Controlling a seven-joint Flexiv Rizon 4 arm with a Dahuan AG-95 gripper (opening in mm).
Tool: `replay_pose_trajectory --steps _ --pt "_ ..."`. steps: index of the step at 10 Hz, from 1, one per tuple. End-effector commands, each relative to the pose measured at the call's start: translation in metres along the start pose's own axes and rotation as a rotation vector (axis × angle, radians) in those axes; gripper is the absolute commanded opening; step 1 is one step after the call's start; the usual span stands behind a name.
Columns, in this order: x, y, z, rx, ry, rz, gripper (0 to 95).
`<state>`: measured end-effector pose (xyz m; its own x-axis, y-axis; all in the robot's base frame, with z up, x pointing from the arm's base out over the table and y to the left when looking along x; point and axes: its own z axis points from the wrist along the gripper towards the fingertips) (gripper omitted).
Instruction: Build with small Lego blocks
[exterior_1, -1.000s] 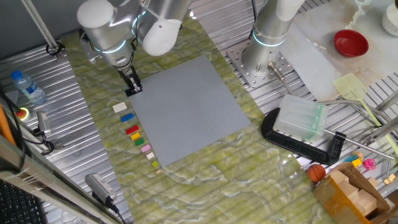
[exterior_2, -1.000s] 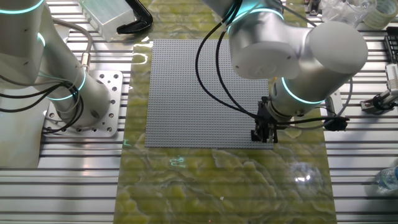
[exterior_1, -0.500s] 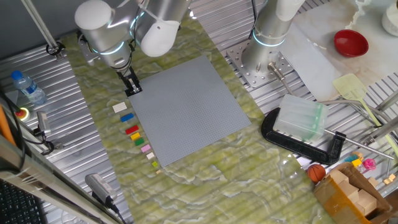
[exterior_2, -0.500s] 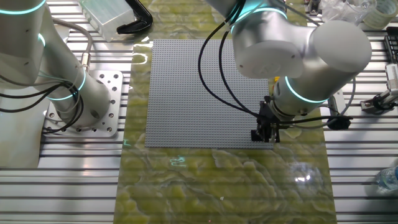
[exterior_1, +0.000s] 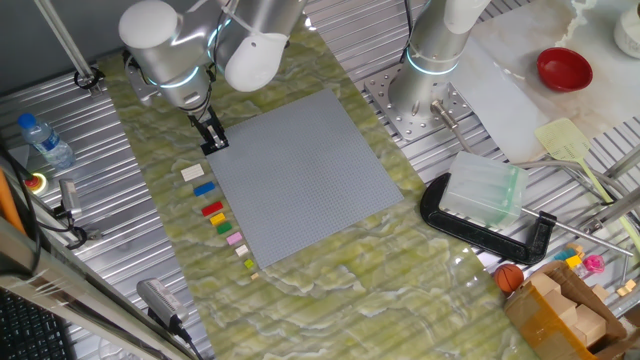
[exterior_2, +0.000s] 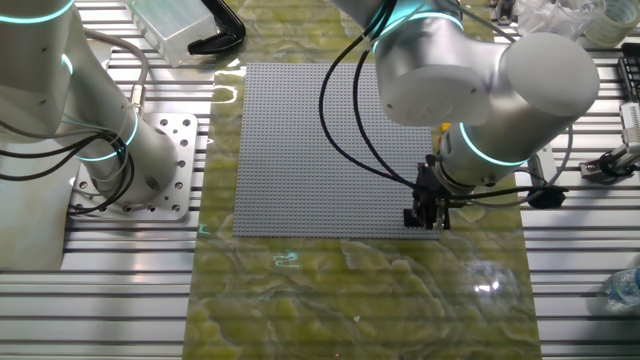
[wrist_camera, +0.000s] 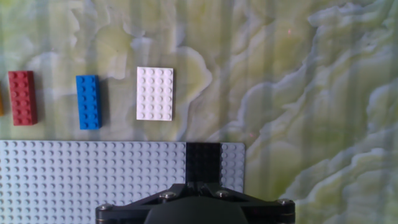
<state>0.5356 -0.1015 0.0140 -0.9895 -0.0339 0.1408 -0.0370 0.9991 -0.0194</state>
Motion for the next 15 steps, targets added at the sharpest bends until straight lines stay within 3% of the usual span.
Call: replay_pose_trajectory --steps 1,3,4,9,12,15 --pt "0.002 -0.002 0.037 -0.007 0.008 -0.012 0.0" --pt "0.004 -0.005 0.018 -0.033 0.026 -0.014 0.0" --pt "0.005 -0.006 0.011 -0.02 0.033 -0.021 0.0" --pt "0.01 -0.009 0.004 -0.03 0.046 -0.032 0.0" --pt "0.007 -0.01 0.012 -0.03 0.048 -0.028 0.0" --pt "0.003 -0.011 0.036 -0.027 0.045 -0.027 0.0"
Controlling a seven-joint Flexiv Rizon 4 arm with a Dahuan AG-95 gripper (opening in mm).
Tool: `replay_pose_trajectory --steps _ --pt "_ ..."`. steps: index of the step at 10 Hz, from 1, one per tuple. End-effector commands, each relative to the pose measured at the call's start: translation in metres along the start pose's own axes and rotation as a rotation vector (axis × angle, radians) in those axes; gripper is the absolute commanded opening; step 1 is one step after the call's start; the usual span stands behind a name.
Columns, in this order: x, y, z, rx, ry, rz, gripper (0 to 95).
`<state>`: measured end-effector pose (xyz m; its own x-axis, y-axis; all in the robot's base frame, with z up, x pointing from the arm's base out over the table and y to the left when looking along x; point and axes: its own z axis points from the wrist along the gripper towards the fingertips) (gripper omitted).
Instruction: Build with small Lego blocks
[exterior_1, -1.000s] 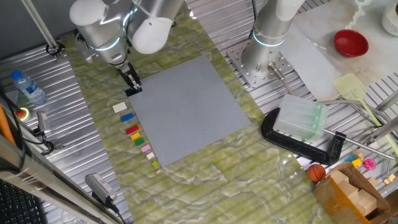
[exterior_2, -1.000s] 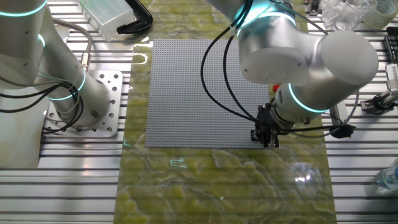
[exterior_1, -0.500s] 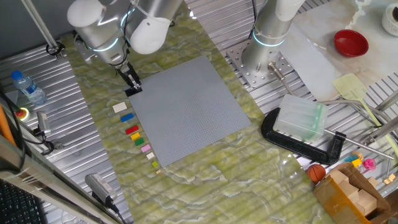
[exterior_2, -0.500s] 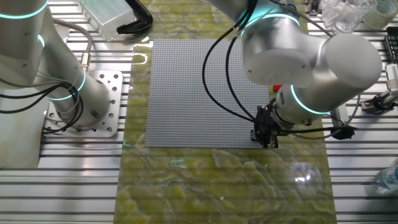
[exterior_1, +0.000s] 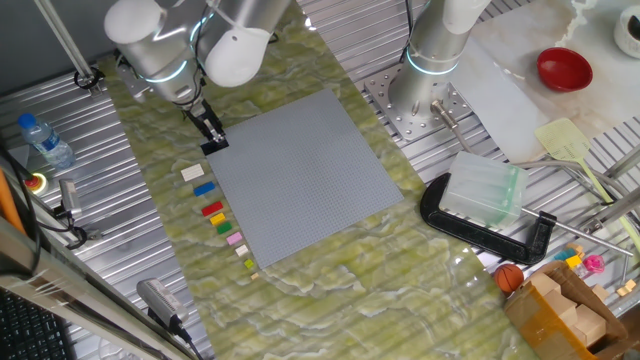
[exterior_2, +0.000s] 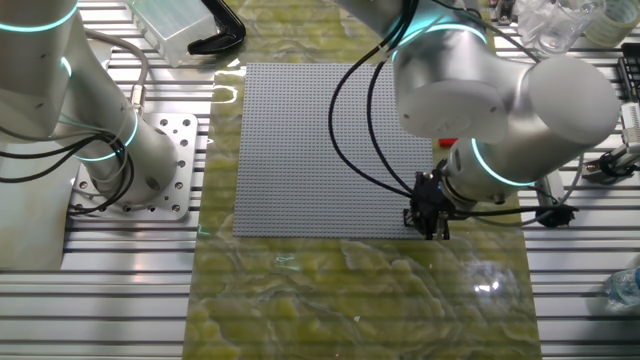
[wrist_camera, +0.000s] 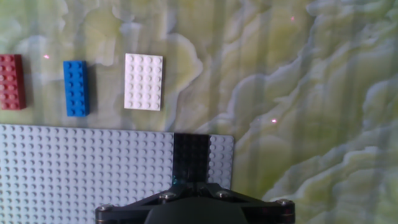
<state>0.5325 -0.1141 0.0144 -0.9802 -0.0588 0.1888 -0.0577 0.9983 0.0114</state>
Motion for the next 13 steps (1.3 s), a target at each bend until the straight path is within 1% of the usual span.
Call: replay_pose_trajectory --steps 1,4,5,7,9,10,11,13 --pt "-0.003 0.0 0.04 -0.001 -0.006 -0.003 0.0" --pt "-0.004 0.003 0.041 -0.002 -0.003 -0.004 0.0" --pt "-0.003 0.003 0.04 -0.001 0.004 -0.003 0.0" --pt "0.0 0.004 0.04 0.0 0.007 -0.006 0.0" --pt "0.002 0.005 0.046 0.009 0.006 -0.004 0.0" --pt "0.002 0.006 0.049 0.008 0.006 0.0 0.0" --pt "0.001 0.006 0.051 0.017 0.007 0.0 0.0" --pt "-0.001 0.006 0.06 0.026 0.009 -0.002 0.0"
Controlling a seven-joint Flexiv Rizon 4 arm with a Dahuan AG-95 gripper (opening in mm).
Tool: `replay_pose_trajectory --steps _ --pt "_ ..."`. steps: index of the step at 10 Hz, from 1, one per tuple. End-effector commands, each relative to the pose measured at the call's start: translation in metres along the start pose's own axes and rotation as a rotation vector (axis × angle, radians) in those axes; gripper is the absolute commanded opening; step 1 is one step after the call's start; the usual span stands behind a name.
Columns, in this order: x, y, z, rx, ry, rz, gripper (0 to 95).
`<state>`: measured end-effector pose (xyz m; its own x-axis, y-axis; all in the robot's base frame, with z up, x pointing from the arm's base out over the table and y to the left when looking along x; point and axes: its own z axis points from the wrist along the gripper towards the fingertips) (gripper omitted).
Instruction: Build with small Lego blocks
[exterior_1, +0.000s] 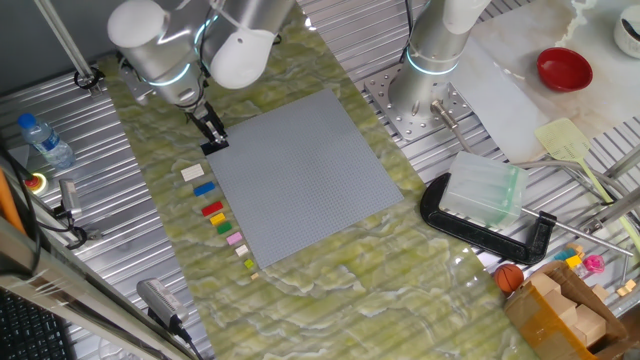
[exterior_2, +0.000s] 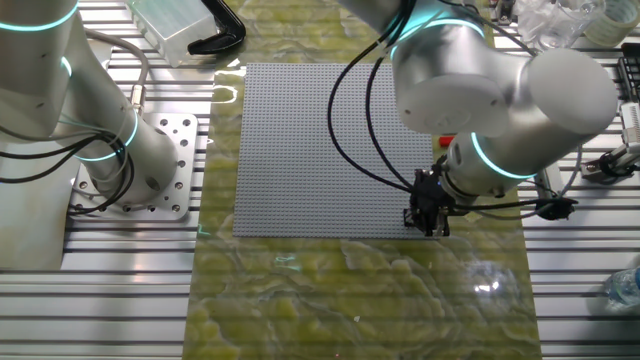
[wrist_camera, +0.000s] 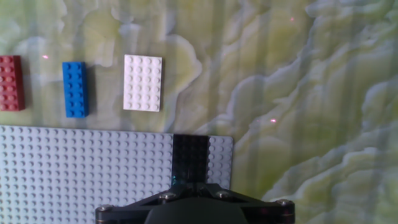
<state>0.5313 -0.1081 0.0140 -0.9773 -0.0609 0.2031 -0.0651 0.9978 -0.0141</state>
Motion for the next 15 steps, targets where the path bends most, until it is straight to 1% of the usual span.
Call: replay_pose_trajectory --steps 1,2,4,6,7,9,10,12,13,15 --pt "-0.003 0.002 0.065 0.014 0.001 -0.002 0.0" --pt "-0.004 0.003 0.07 0.01 -0.008 0.0 0.0" --pt "-0.005 0.003 0.072 0.012 -0.011 0.001 0.0" --pt "-0.004 0.003 0.068 0.009 -0.01 -0.001 0.0" --pt "-0.003 0.003 0.064 0.004 -0.008 0.0 0.0" --pt "0.003 0.002 0.04 0.0 0.007 -0.005 0.0" --pt "0.005 0.002 0.033 0.0 0.011 -0.007 0.0" --pt "0.01 0.005 0.001 0.0 0.017 -0.014 0.0" --pt "0.014 0.009 -0.013 0.005 0.016 -0.022 0.0" --pt "0.021 0.014 -0.028 0.005 0.014 -0.034 0.0"
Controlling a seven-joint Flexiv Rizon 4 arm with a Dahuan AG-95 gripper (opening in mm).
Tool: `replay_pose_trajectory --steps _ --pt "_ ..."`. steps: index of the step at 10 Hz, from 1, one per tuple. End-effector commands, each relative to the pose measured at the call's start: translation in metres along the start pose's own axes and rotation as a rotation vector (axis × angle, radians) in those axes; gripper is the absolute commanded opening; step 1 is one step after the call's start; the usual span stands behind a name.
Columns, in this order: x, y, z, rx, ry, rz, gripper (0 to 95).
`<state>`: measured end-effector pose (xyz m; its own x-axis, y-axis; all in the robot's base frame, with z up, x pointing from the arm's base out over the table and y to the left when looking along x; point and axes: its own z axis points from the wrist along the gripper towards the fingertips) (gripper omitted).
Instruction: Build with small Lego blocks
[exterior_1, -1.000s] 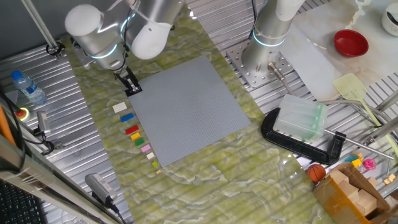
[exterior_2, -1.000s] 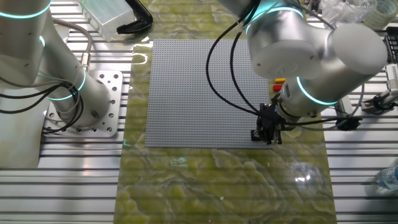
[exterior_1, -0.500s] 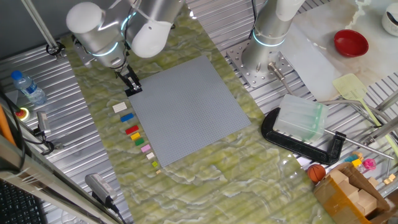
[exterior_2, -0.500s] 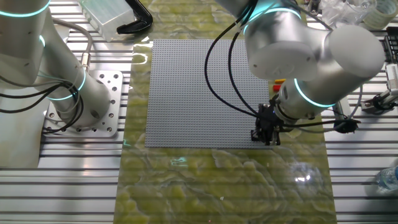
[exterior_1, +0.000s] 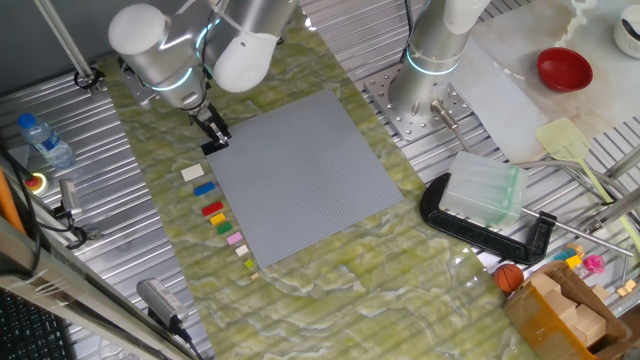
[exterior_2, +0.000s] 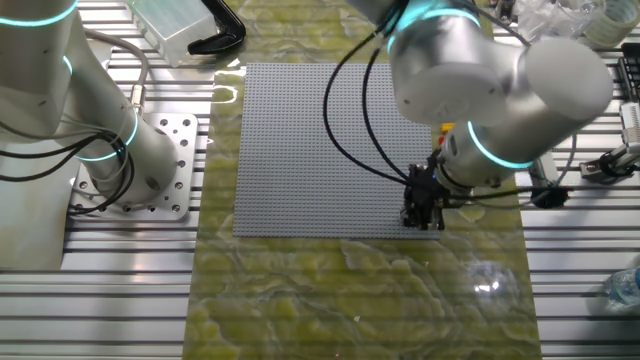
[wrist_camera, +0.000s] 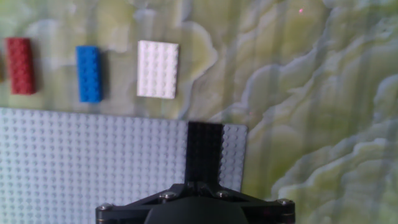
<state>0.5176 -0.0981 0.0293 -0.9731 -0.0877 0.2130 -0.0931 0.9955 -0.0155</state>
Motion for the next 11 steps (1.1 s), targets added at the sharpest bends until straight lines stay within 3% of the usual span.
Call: replay_pose_trajectory --steps 1,3,6,10,11 --pt "0.008 0.006 -0.021 -0.002 -0.006 -0.017 0.0" --pt "0.013 0.015 -0.033 -0.001 -0.019 -0.022 0.0" --pt "0.014 0.028 -0.038 -0.001 -0.059 -0.013 0.0" --pt "0.017 0.065 -0.047 0.015 -0.072 0.046 0.0" --pt "0.016 0.075 -0.046 0.023 -0.093 0.08 0.0"
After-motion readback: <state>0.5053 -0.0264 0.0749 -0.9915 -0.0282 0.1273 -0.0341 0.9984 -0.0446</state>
